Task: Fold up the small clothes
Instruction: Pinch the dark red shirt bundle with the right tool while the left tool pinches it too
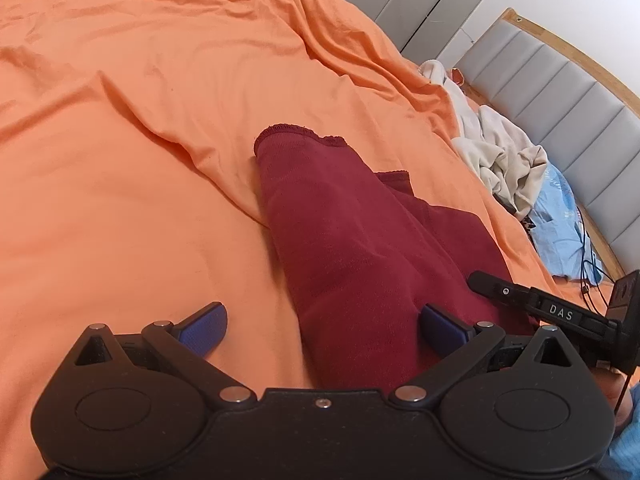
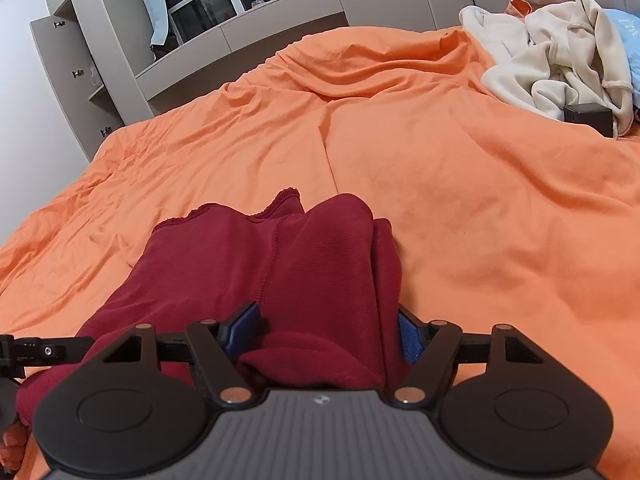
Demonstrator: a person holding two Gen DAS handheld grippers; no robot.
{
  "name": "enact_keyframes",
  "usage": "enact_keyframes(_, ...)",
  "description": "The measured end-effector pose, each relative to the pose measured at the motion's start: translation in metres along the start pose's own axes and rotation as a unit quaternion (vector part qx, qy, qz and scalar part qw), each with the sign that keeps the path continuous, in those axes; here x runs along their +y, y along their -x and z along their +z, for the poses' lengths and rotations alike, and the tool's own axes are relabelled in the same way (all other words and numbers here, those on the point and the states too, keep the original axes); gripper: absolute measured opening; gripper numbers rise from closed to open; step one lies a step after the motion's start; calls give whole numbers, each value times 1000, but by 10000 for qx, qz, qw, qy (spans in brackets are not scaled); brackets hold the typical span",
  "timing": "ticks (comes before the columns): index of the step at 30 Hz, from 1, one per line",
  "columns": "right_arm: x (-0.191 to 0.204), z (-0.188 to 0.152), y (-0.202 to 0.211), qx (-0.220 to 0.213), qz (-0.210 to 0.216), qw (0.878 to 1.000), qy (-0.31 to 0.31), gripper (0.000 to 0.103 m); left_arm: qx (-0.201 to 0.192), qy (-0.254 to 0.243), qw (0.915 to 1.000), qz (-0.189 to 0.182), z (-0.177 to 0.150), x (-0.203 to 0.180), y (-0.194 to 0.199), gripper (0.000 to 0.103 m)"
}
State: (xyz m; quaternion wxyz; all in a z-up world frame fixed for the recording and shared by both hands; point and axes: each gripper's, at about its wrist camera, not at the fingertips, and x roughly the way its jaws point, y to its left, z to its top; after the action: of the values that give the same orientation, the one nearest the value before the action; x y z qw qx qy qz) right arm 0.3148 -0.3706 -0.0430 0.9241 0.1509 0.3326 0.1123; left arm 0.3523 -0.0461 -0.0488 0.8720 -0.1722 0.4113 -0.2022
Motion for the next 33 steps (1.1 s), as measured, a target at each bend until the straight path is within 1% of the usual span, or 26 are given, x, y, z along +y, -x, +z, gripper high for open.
enact_keyframes(3, 0, 0, 0, 2, 1, 10000, -4, 75, -9, 25, 10000, -19, 0, -2, -3, 98)
enact_keyframes(9, 0, 0, 1, -12, -9, 10000, 24, 74, -37, 16, 10000, -67, -1, -8, -2, 85)
enact_keyframes(11, 0, 0, 2, -40, 3, 10000, 62, 65, -40, 12, 10000, -81, -1, -10, -2, 80)
enact_keyframes(12, 2, 0, 2, -51, 7, 9999, 94, 63, -40, -2, 9999, -92, 0, -11, -2, 79)
enact_keyframes(14, 4, 0, 4, -65, 3, 9998, 174, 54, -42, -43, 9999, -100, 0, -14, -2, 73)
enact_keyframes(15, 6, 1, 5, -74, -5, 9997, 218, 52, -44, -73, 9999, -97, 0, -15, -2, 72)
enact_keyframes(16, 8, 1, 6, -97, -34, 9996, 268, 48, -52, -112, 9999, -77, 0, -17, -2, 70)
enact_keyframes(17, 10, 1, 7, -133, -61, 9994, 315, 40, -66, -164, 9998, -45, 1, -19, -1, 68)
enact_keyframes(18, 12, 2, 10, -187, -82, 9992, 358, 36, -83, -210, 9997, -7, 0, -20, -1, 64)
enact_keyframes(20, 16, 5, 16, -300, -33, 9987, 407, 24, -128, -287, 9995, 78, 1, -23, 1, 55)
enact_keyframes(22, 21, 8, 23, -437, 33, 9979, 472, 22, -181, -355, 9991, 138, 3, -25, 3, 49)
enact_keyframes(24, 31, 13, 30, -599, 51, 9963, 611, 21, -247, -403, 9988, 155, 6, -27, 7, 40)
enact_keyframes(25, 37, 15, 34, -710, 82, 9951, 685, 20, -295, -400, 9987, 66, 9, -27, 10, 33)
enact_keyframes(28, 55, 21, 41, -951, 212, 9921, 790, 19, -448, -443, 9980, -33, 16, -30, 22, 31)
enact_keyframes(33, 89, 29, 44, -1209, 465, 9872, 929, 19, -700, -679, 9952, 36, 20, -34, 45, 29)
